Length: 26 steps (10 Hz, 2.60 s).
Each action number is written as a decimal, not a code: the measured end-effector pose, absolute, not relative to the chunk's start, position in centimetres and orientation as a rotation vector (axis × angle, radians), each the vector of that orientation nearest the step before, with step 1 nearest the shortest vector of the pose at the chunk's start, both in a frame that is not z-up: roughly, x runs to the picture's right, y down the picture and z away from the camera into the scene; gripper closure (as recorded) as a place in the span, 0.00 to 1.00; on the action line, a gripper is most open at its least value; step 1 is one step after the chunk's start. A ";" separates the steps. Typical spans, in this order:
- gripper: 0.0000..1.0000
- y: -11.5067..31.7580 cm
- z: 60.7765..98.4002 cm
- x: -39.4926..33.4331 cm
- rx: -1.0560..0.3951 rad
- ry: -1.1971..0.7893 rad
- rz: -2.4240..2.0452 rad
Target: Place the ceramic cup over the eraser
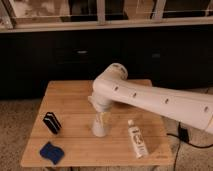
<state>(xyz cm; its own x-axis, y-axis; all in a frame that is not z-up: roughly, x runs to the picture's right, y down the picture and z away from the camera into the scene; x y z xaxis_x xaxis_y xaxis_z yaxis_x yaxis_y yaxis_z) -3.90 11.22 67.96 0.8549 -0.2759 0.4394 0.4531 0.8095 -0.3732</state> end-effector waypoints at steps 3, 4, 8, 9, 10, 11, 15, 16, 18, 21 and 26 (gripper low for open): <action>0.20 11.0 68.2 -4.3 -0.489 -0.392 -0.411; 0.20 11.0 68.2 -4.7 -0.490 -0.398 -0.416; 0.20 10.8 68.4 -5.4 -0.494 -0.416 -0.425; 0.20 10.9 68.6 -5.5 -0.495 -0.421 -0.427; 0.20 10.9 68.7 -5.4 -0.497 -0.426 -0.420; 0.20 10.8 68.9 -5.2 -0.501 -0.430 -0.410; 0.20 11.7 69.2 -5.1 -0.513 -0.446 -0.407; 0.20 11.5 69.3 -5.6 -0.513 -0.454 -0.417; 0.20 11.3 69.3 -6.2 -0.514 -0.462 -0.427; 0.20 11.9 69.7 -6.1 -0.522 -0.476 -0.427; 0.20 11.8 70.0 -6.6 -0.533 -0.512 -0.428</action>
